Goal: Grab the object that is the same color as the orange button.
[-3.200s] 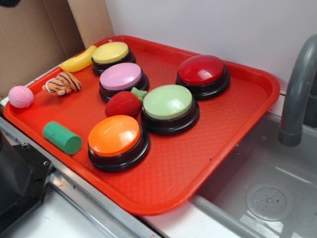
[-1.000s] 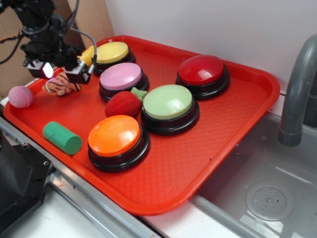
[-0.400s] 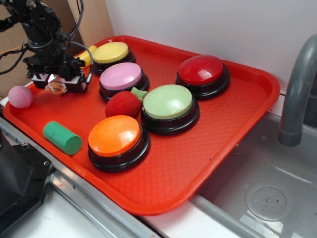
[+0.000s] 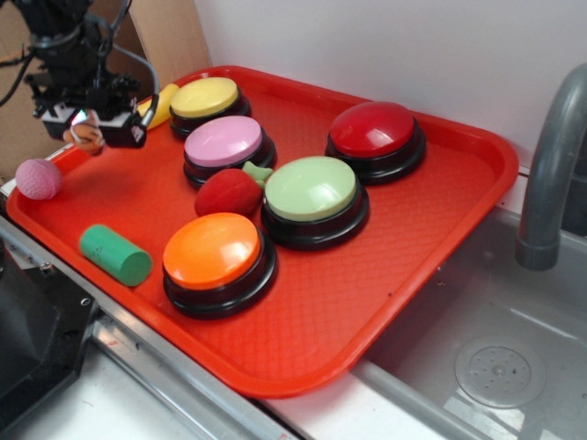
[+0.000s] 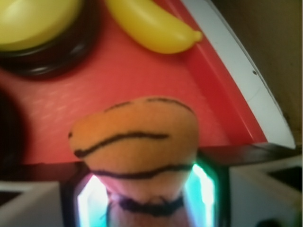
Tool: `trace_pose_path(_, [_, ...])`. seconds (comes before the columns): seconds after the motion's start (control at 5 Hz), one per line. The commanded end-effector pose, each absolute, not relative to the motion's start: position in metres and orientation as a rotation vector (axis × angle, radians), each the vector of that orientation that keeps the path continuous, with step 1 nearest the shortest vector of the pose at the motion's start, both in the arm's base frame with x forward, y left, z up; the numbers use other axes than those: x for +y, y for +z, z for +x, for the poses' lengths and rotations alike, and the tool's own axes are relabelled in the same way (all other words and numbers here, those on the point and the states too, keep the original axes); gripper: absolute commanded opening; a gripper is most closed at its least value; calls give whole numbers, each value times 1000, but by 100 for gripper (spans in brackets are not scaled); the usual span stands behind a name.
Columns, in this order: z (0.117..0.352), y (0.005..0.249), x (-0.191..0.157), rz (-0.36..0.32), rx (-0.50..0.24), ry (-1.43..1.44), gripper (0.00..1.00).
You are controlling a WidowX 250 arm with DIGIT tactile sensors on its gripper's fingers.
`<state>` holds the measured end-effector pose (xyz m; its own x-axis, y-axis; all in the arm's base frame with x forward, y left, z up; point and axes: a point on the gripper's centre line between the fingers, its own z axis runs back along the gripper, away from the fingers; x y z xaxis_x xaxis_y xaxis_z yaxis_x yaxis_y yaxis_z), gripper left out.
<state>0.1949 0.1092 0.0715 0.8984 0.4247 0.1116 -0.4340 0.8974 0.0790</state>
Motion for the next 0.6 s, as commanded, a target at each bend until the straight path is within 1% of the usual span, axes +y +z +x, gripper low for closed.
trace_pose_path(0.0, [188,137,41,-21,-99,124,0])
trace_pose_path(0.2, [173,149,4,-66,-114,68,0])
trace_pose_path(0.4, [168,151,2,-85,-71,81,0])
